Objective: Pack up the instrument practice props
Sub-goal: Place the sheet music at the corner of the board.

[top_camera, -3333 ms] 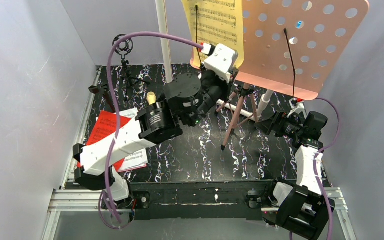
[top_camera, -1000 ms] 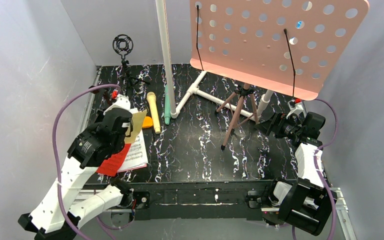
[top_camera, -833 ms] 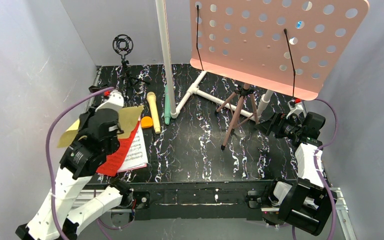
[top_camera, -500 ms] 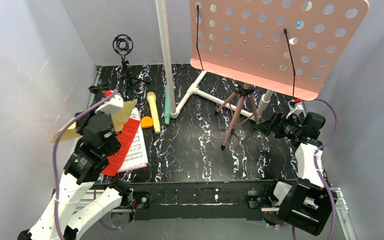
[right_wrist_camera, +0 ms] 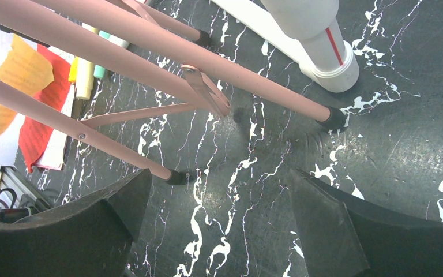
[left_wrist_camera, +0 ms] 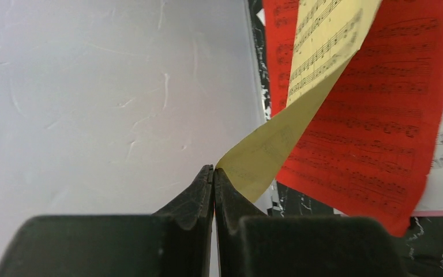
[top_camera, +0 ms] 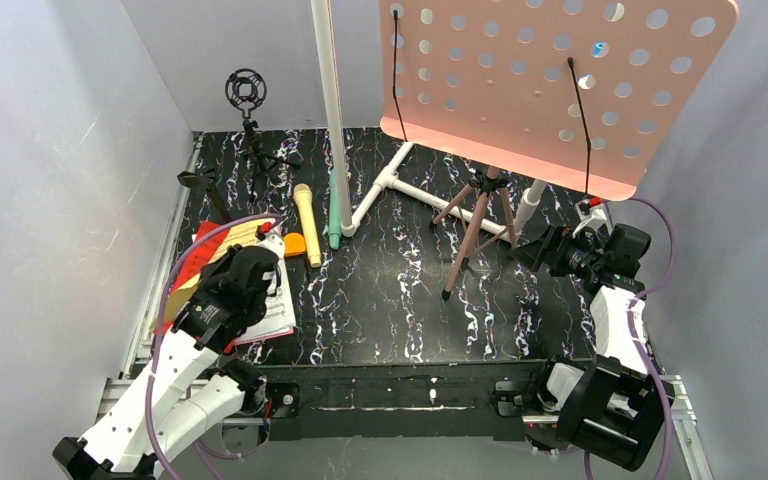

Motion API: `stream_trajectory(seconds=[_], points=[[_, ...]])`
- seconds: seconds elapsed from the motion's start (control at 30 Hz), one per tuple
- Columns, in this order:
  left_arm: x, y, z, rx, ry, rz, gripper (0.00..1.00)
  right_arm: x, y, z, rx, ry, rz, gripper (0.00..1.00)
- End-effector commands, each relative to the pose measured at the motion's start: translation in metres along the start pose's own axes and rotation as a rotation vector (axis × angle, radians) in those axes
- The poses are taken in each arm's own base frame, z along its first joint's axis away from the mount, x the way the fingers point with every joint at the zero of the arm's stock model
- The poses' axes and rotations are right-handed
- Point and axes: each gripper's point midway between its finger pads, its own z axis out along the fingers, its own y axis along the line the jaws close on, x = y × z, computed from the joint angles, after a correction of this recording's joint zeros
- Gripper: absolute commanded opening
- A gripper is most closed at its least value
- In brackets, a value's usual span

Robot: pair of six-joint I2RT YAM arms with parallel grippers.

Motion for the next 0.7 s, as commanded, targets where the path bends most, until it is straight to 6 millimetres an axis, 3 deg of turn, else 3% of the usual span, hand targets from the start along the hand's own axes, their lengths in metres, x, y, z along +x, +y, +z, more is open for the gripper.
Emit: stream_trajectory(seconds=[0.0, 0.13, 0.33, 0.53, 0.67], points=[[0.003, -0.031, -0.001, 0.151, -0.022, -0.032, 0.00, -0.003, 0.001, 0.001, -0.010, -0.005, -0.026, 0.98], [-0.002, -0.059, -0.004, 0.292, -0.039, -0.047, 0.00, -0.003, 0.001, 0.001, -0.010, -0.006, -0.029, 0.98], [-0.009, -0.085, -0.005, 0.406, -0.040, -0.049, 0.00, -0.003, 0.002, 0.001, -0.013, -0.007, -0.030, 0.98], [-0.006, -0.099, 0.009, 0.352, -0.003, -0.053, 0.00, -0.004, 0.003, 0.000, -0.017, -0.008, -0.032, 0.98], [-0.002, -0.093, 0.024, 0.238, 0.045, -0.027, 0.00, -0.005, 0.005, 0.000, -0.021, -0.011, -0.035, 0.98]])
